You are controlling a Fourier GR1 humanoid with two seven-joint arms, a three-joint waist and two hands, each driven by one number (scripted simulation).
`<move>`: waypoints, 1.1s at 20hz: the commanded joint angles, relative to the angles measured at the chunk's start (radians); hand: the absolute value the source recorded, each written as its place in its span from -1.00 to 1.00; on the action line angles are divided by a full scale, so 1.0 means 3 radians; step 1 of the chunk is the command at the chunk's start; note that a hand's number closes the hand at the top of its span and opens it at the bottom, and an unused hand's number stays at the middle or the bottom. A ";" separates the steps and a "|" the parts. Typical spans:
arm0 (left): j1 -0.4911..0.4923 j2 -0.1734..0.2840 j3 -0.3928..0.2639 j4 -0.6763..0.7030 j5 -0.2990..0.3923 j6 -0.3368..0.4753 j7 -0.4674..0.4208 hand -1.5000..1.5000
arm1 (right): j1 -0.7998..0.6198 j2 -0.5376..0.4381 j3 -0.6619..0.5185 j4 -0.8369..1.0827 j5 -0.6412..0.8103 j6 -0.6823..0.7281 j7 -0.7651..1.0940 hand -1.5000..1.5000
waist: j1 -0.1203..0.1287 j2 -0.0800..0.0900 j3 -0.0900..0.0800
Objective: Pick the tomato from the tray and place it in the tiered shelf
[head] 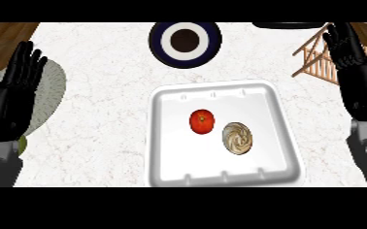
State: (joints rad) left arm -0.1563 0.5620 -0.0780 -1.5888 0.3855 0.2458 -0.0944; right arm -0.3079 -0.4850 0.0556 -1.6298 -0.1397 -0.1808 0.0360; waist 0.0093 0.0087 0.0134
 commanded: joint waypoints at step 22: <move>0.0434 -0.0558 -0.0417 0.0722 0.0056 -0.0106 0.1042 0.00 | 0.1798 0.0083 0.0711 -0.1370 0.0960 -0.0332 0.1125 -1.00 | -0.0046 -0.0037 -0.0046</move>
State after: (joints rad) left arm -0.0542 0.4138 -0.1840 -1.3603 0.4173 0.2071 0.1840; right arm 0.1892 -0.4408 0.2154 -1.9465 0.1291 -0.3346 0.3001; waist -0.0118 -0.0050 0.0027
